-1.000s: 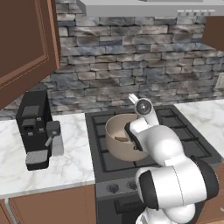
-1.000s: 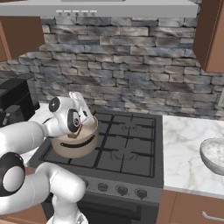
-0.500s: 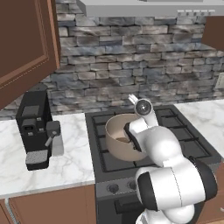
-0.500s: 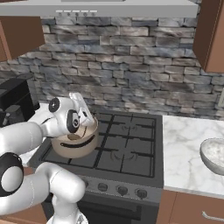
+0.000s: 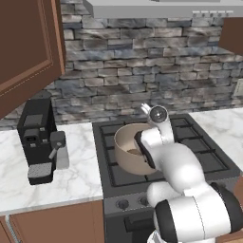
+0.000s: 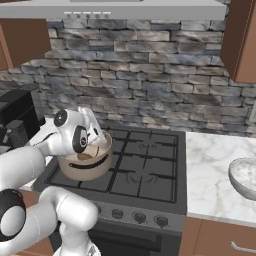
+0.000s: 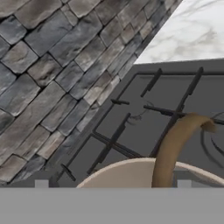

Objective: Open the cabinet and move the ladle to the pot. Then close the cabinet.

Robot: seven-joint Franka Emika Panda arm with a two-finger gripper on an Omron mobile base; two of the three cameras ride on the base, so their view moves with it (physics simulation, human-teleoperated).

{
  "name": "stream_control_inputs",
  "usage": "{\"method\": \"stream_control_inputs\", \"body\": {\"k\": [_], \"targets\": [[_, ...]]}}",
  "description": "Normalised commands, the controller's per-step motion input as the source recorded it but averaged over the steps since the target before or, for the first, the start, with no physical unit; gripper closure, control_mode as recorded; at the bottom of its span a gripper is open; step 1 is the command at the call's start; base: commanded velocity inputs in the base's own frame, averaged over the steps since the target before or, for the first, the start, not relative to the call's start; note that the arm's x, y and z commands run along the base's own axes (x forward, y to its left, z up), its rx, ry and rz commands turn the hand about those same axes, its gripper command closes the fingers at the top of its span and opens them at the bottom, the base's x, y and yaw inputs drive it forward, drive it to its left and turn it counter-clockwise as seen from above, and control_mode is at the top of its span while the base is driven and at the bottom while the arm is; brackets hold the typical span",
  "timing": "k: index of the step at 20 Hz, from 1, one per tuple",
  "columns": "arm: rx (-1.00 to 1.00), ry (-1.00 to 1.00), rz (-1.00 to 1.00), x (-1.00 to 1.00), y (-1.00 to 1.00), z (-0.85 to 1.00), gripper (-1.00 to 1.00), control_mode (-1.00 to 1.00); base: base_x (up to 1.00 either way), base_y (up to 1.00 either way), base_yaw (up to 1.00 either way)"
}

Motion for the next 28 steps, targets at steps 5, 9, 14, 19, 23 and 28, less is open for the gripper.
{"method": "stream_control_inputs", "body": {"k": [5,9,14,19,23,28], "targets": [[0.08,0.25,-0.12,-0.06,0.04,0.45,-1.00,-1.00,0.00,0.00,0.00],[0.04,0.31,-0.15,-0.11,0.15,0.44,-1.00,-1.00,0.00,0.00,0.00],[0.01,0.23,-0.17,-0.52,0.21,0.25,-1.00,-1.00,0.00,0.00,0.00],[0.00,0.04,-0.04,-0.95,0.14,0.12,-1.00,-1.00,0.00,0.00,0.00],[0.00,0.00,0.11,-1.00,0.00,0.00,-1.00,-1.00,0.00,0.00,0.00],[0.00,-0.01,0.36,-1.00,0.00,0.00,-1.00,-1.00,0.00,0.00,0.00]]}}
